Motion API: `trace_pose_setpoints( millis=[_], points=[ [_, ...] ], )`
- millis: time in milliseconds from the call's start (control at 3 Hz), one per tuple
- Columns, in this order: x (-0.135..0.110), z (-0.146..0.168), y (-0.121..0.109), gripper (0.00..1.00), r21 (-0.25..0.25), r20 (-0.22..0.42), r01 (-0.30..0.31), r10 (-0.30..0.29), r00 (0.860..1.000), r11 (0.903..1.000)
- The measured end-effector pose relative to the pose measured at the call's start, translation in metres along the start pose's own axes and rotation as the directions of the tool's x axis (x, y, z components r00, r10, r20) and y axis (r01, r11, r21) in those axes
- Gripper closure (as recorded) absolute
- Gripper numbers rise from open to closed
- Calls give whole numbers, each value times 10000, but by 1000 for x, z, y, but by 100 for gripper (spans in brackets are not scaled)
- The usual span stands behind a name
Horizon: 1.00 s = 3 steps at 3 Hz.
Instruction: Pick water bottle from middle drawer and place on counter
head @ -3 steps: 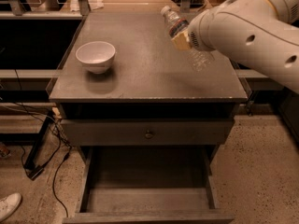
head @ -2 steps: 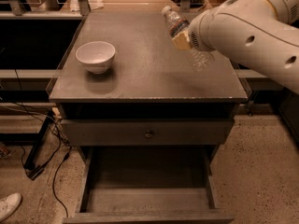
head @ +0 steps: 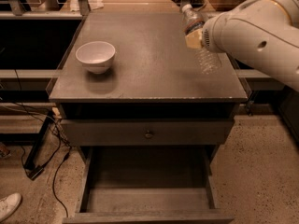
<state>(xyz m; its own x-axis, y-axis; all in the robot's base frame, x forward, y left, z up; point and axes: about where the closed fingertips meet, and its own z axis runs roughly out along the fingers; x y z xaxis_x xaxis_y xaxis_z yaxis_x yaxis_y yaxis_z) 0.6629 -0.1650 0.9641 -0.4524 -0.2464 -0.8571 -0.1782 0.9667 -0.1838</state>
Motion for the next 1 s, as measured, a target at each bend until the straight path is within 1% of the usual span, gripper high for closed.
trace_pose_setpoints(
  millis=[333, 667, 1000],
  points=[
    [-1, 0, -12, 100, 358, 230, -1000, 992, 9948, 9943],
    [-2, -1, -12, 100, 360, 264, -1407, 1398, 9898, 9894],
    [0, 0, -11, 100, 582, 336, -1641, 1624, 9862, 9847]
  ],
)
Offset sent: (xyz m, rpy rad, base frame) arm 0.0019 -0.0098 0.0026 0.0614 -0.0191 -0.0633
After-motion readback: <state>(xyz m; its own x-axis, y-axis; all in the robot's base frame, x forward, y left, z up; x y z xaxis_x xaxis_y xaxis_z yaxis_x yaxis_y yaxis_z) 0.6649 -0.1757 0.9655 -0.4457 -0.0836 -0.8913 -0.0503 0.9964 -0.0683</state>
